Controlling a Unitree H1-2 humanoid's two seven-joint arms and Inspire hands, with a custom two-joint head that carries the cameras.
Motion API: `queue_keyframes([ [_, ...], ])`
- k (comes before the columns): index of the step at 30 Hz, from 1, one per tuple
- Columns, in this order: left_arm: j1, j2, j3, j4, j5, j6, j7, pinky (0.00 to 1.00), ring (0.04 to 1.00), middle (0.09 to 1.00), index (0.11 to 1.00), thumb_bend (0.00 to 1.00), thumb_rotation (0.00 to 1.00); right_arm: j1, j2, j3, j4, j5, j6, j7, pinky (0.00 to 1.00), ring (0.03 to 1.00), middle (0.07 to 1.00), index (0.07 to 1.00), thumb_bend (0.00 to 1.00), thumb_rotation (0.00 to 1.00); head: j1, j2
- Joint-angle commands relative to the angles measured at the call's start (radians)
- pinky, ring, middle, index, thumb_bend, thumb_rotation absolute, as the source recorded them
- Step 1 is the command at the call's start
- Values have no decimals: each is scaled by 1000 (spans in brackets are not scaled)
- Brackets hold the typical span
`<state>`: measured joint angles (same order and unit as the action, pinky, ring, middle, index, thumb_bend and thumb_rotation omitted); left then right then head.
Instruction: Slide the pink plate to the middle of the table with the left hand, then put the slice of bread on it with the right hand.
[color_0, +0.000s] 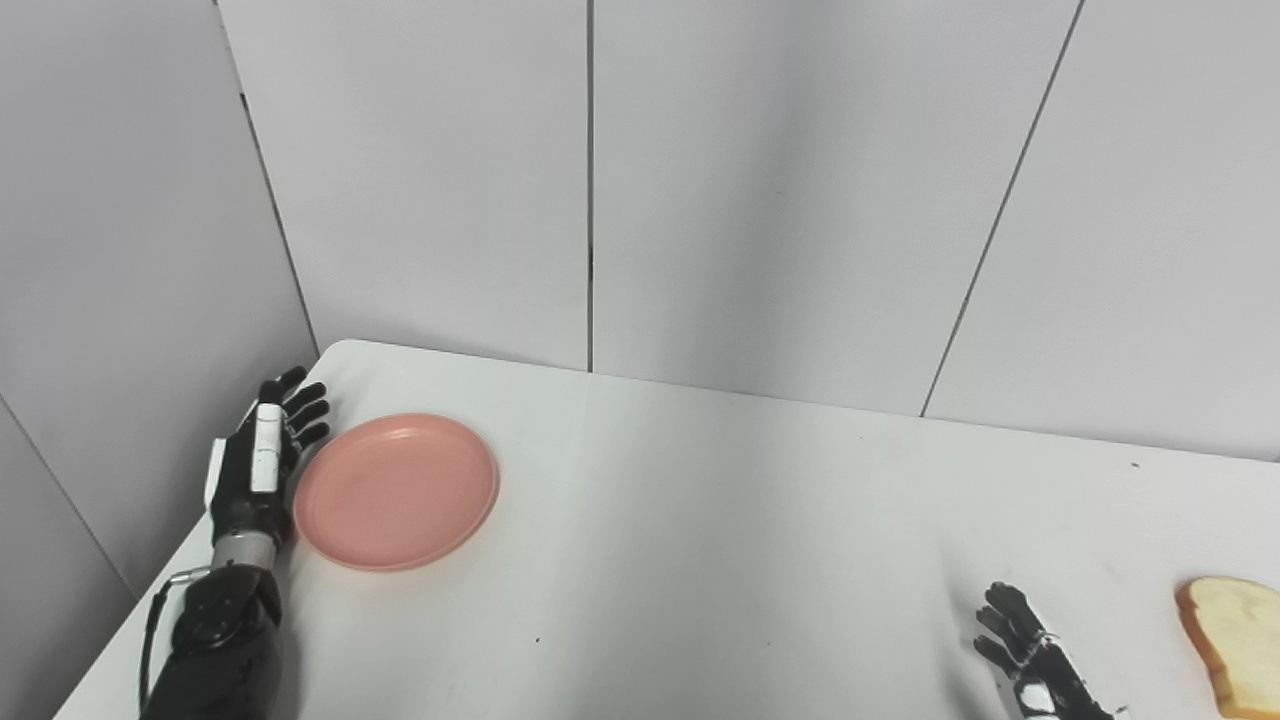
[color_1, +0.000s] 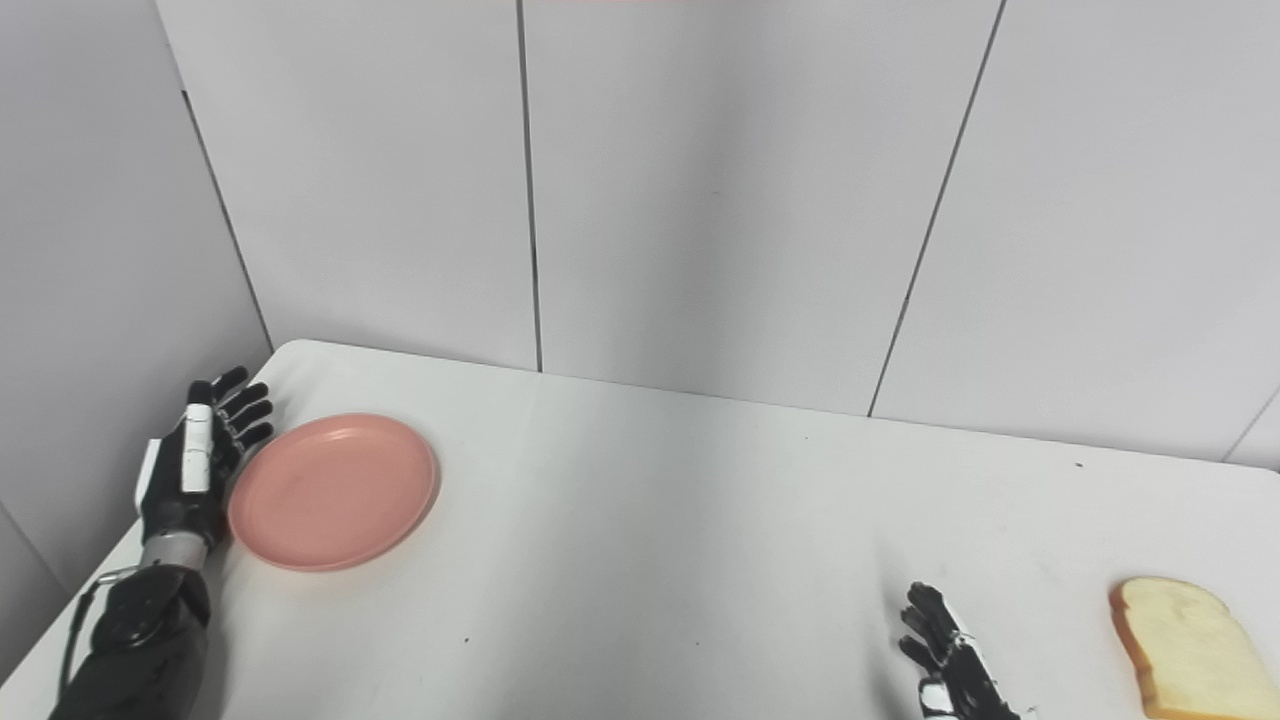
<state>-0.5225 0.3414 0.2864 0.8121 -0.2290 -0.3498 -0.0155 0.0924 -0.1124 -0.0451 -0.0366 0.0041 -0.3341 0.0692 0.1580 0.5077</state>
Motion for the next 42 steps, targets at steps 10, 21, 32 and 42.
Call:
queue_keyframes([
  [10,50,-11,-55,-176,-2,140,-70,804,817,814,838,999,922,22,17,10,16,-12,-4,-10,825,872,894,864,682,951,-15,12],
  [21,76,-69,-126,-293,30,216,-75,777,804,807,830,985,910,15,24,14,31,-21,-4,-10,836,879,886,872,701,955,-39,11],
  [32,16,-165,-194,-266,65,228,-76,762,788,791,811,1000,904,10,39,27,31,-60,-8,-21,816,868,868,873,667,956,-73,14],
  [42,6,-271,-230,-188,74,201,-82,783,798,802,818,948,904,7,56,42,35,-91,-21,-27,805,864,863,872,627,945,-115,25],
])
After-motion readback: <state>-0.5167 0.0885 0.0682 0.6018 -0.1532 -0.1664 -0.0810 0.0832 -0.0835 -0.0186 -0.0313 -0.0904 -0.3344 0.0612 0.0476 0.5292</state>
